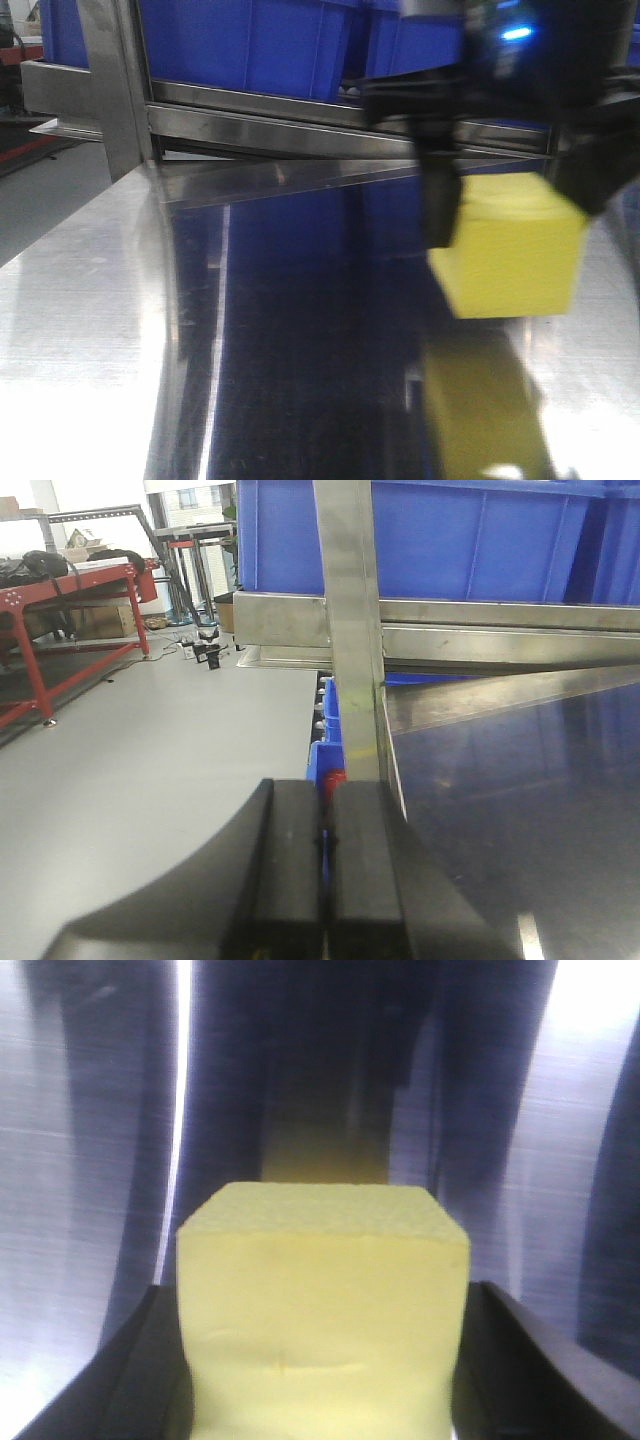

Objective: Place yellow foam block on left shelf second layer
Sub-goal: 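Lift the yellow cube off the table with the right gripper, then back away from the table holding the cube in the right gripper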

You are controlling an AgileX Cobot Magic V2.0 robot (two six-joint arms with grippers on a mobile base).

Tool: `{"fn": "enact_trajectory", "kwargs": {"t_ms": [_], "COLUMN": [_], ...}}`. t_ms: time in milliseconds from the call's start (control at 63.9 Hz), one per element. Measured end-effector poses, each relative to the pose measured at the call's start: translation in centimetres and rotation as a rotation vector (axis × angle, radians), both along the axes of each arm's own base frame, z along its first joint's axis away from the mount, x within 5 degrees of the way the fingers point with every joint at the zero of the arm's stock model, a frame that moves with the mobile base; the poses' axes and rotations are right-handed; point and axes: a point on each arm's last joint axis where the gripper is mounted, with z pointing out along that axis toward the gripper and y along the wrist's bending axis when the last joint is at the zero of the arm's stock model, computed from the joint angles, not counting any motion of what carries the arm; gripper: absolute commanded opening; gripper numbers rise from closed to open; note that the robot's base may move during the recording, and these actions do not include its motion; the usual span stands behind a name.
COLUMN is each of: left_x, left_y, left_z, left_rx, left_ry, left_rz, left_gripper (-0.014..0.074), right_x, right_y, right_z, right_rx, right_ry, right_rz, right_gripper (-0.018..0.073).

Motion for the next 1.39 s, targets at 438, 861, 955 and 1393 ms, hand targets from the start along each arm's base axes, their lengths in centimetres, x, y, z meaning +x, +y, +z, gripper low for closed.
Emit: {"fn": "enact_trajectory", "kwargs": {"t_ms": [438, 861, 955, 1393], "left_x": [0.0, 0.0, 0.0, 0.0], "left_y": [0.0, 0.0, 0.0, 0.0], "left_z": [0.0, 0.0, 0.0, 0.0], "left_rx": [0.000, 0.000, 0.000, 0.000], "left_ry": [0.000, 0.000, 0.000, 0.000], "left_rz": [0.000, 0.000, 0.000, 0.000], "left_gripper": [0.0136, 0.0136, 0.0136, 0.0136], "right_x": [-6.9, -12.8, -13.4, -14.8], "right_y": [-12.7, -17.3, -17.2, -17.1], "right_z": [2.7, 1.9, 1.9, 2.0], "right_rx": [-0.030, -0.005, 0.019, -0.012], "right_ry": [-0.280, -0.735, -0.860, -1.080], "right_rz": [0.009, -0.177, -0.166, -0.089], "right_gripper": [0.0467, 0.0467, 0.0467, 0.0467]}}
